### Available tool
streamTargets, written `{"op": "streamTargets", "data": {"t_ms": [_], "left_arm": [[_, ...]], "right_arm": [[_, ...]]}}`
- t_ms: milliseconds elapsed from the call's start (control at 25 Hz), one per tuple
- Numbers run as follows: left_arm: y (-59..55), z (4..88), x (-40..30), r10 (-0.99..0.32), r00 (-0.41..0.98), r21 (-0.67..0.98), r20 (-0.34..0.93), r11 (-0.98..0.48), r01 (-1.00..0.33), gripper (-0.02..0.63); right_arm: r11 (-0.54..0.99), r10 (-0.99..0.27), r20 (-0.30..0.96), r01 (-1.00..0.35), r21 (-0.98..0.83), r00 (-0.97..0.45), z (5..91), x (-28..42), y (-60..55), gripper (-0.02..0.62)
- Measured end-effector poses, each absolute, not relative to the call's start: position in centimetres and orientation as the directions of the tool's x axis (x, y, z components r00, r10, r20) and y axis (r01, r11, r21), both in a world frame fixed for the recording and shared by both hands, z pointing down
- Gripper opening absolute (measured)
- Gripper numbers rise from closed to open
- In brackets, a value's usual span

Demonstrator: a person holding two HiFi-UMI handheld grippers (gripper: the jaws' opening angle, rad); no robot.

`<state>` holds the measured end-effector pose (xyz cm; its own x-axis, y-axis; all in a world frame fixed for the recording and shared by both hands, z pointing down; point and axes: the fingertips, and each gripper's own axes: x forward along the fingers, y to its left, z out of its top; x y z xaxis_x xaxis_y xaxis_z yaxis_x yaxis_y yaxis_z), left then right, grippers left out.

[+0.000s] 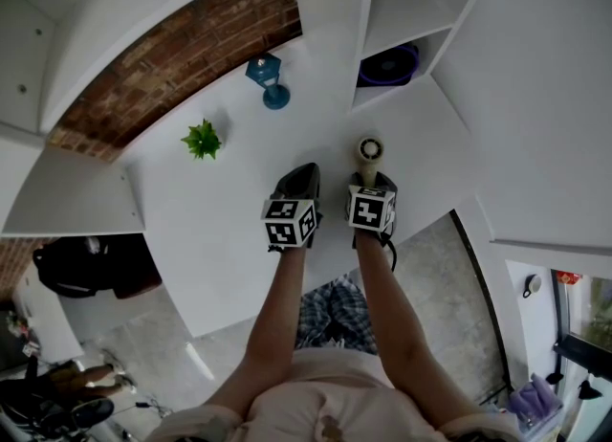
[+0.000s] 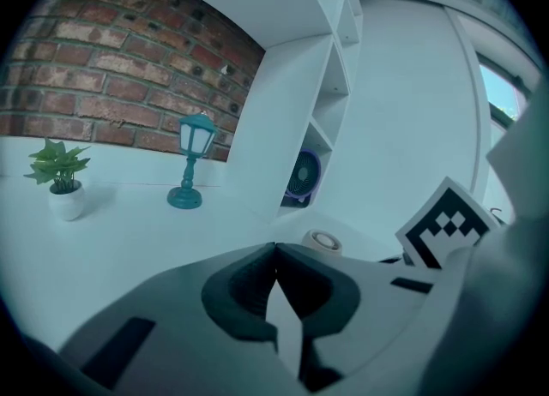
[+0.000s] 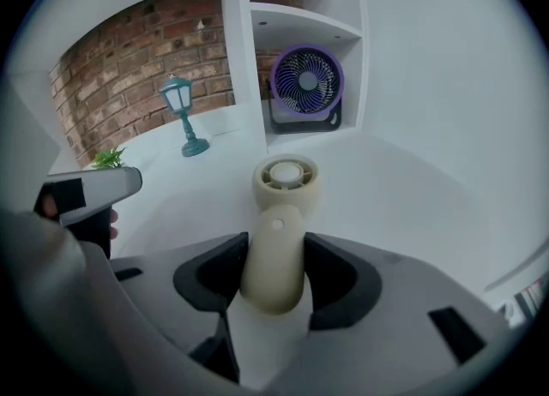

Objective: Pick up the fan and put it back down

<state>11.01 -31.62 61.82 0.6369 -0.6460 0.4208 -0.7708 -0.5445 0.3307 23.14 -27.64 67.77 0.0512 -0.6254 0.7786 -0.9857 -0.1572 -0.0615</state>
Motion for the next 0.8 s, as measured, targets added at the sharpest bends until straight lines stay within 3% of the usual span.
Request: {"op": "streamTargets", "data": {"t_ms": [440,800], "left_arm": [[-31.4,61.4,10.7,-0.649,0.635,0.32,0.418,-0.549,-0.772,0.028],[-31.2,57.7,9.8,-0.683,0.638,0.291,0.356,-0.567,-0.77,0.028]], "right_arm": [[-0.132,-0.691,0.722,-0.986,-0.098,0.021,66.3,23.6,-27.6,0.204],[-0.063,-0.847,0.531,-0.987,-0.151,-0.027,59.9,24.1,-27.7,0.204]]}}
